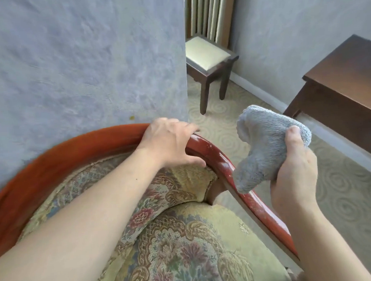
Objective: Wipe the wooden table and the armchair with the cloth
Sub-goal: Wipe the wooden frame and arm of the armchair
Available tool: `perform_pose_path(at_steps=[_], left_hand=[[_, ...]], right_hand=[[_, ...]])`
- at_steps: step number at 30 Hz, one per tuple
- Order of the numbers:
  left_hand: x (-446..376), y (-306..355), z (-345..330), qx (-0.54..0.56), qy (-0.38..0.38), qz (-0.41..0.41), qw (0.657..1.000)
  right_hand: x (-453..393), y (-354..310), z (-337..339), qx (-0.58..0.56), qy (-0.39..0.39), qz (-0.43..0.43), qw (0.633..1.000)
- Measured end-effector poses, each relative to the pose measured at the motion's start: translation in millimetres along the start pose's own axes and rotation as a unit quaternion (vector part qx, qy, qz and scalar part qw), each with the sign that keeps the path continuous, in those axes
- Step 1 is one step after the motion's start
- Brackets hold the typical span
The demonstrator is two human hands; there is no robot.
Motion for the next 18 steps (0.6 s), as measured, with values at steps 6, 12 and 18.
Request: perform_pose_path(at_steps=[6,12,18], left_hand=[[-29.5,8.4,-6.0,-0.124,-0.016,-0.001,0.992],[-26.5,9.6,-8.5,-0.116,0.036,-0.006,0.993],[-25.7,10.3,-7.9,-0.147,0.043,-0.010,0.988]], right_hand=[[5.5,14.0,11.6,0.127,0.045,0.024,0.991],[32.9,67.0,-54.4,0.309,-0.076,0.066,0.946],[17.7,89.6,-106.1,0.397,-0.155,0.156,0.891]])
Point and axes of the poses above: each hand's wrist, its own x-axis away from the middle knuckle, its own z-axis out of the back of the hand, y = z × x, the point moved 6 cm from there along -x, towards the middle knuckle, and after that the axes turned 14 degrees about -y, right-handed, at the moved point
